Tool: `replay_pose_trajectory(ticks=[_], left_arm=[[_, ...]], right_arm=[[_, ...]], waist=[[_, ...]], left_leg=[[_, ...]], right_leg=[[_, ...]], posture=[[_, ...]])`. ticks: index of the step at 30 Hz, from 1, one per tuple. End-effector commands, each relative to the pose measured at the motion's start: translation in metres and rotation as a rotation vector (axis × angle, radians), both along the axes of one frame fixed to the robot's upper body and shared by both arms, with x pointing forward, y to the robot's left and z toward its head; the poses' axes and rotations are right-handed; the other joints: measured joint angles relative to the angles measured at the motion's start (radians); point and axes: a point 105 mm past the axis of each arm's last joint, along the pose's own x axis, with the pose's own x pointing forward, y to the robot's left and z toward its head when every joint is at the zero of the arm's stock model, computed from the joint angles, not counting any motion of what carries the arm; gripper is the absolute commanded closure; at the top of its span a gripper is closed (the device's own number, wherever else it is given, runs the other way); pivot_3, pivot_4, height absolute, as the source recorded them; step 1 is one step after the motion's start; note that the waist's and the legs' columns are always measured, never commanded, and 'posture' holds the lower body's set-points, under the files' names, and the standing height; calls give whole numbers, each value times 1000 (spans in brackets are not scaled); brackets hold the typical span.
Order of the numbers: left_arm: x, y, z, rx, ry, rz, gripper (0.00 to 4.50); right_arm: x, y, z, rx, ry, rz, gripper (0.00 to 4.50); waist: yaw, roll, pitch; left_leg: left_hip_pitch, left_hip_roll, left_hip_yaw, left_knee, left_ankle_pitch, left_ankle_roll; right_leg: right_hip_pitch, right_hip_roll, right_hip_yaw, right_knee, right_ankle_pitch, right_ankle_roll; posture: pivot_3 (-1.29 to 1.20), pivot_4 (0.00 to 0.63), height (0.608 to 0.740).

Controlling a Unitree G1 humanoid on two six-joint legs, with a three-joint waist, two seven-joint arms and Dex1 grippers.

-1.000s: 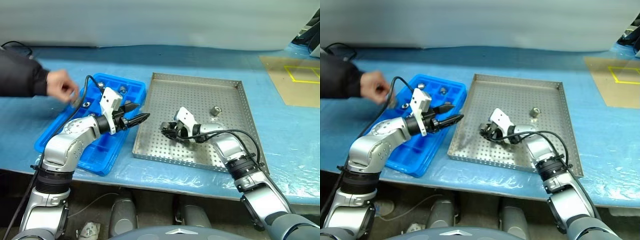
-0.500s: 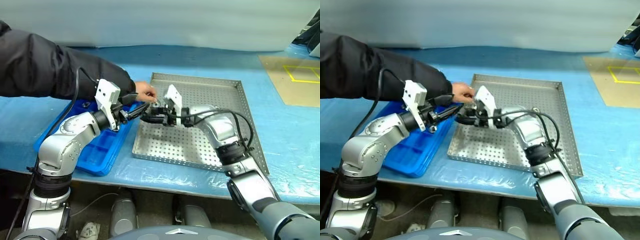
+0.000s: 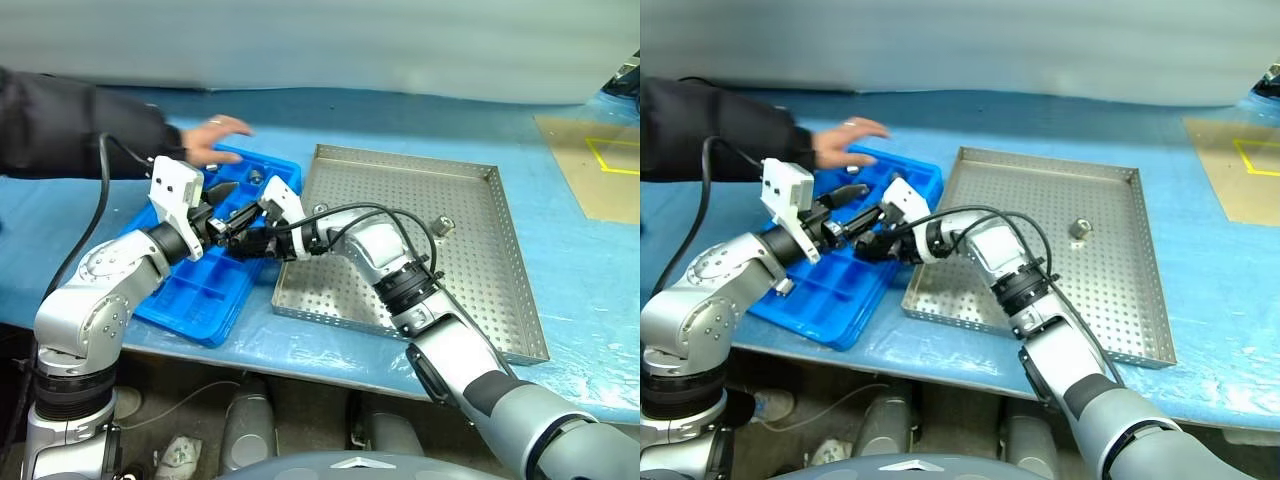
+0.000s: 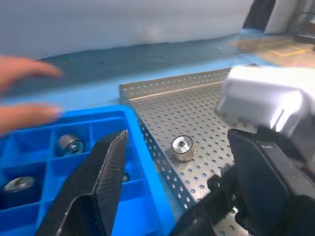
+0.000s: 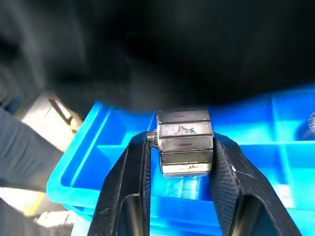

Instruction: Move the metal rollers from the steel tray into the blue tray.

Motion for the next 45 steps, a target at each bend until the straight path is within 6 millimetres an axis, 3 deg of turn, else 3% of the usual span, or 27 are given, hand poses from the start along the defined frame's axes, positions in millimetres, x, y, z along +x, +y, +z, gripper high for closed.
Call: replay_pose_trajectory(ticks=[1,9,17,22,25,29,33,37,41,45], left_arm=[[-7,2,16,-4,-65,23,1070],[-5,7,25,-21,-103,80,1070],[-5,21,41,-13,-149,122,1070],[-8,21,39,3,-142,120,1070],[-9,20,39,-6,-137,116,1070],[-14,13,33,-11,-117,108,1070],[-14,11,30,-35,-109,123,1070],[-10,10,32,-46,-113,119,1070],[-5,10,32,-36,-113,114,1070],[-3,10,35,-28,-119,105,1070]], right_arm=[[-7,22,11,7,-44,52,3277],[-23,51,16,16,-49,141,3277],[-54,53,5,-25,113,274,3277],[-72,56,-6,-41,274,300,3277],[-69,55,-13,-66,263,260,3277],[-51,38,-13,-78,223,202,3277],[-49,27,-11,-79,257,207,3277],[-56,35,-28,-116,294,202,3277],[-59,48,-31,-107,285,195,3277],[-43,45,-37,-117,238,134,3277]], waist=[[0,0,0],[2,0,0],[5,0,0],[14,0,0],[24,0,0],[31,0,0],[35,0,0],[36,0,0],[36,-1,0],[42,-1,0]], left_leg=[[0,0,0,0,0,0],[1,-1,-1,-7,3,-4],[0,-1,-3,-9,4,-6],[0,-1,-4,-9,4,-6],[1,-1,-5,-9,4,-7],[0,-2,-5,-10,4,-7],[0,-2,-6,-10,4,-7],[1,-2,-11,-10,5,-8],[0,-2,-12,-10,5,-9],[0,-2,-14,-10,5,-9]], right_leg=[[0,0,0,0,0,0],[-2,0,0,-1,0,0],[-2,0,-2,-1,0,0],[-2,0,-1,-1,0,0],[-2,0,-2,-1,0,0],[-2,0,-2,-1,0,0],[-2,0,-2,-1,0,1],[-2,0,-2,0,0,1],[-2,0,-2,0,0,1],[-2,0,-2,-1,0,1]], posture=[[197,150,740],[229,150,740],[245,150,740],[255,150,740],[268,150,740],[274,150,740],[269,150,740],[264,150,740],[256,150,740],[253,150,740]])
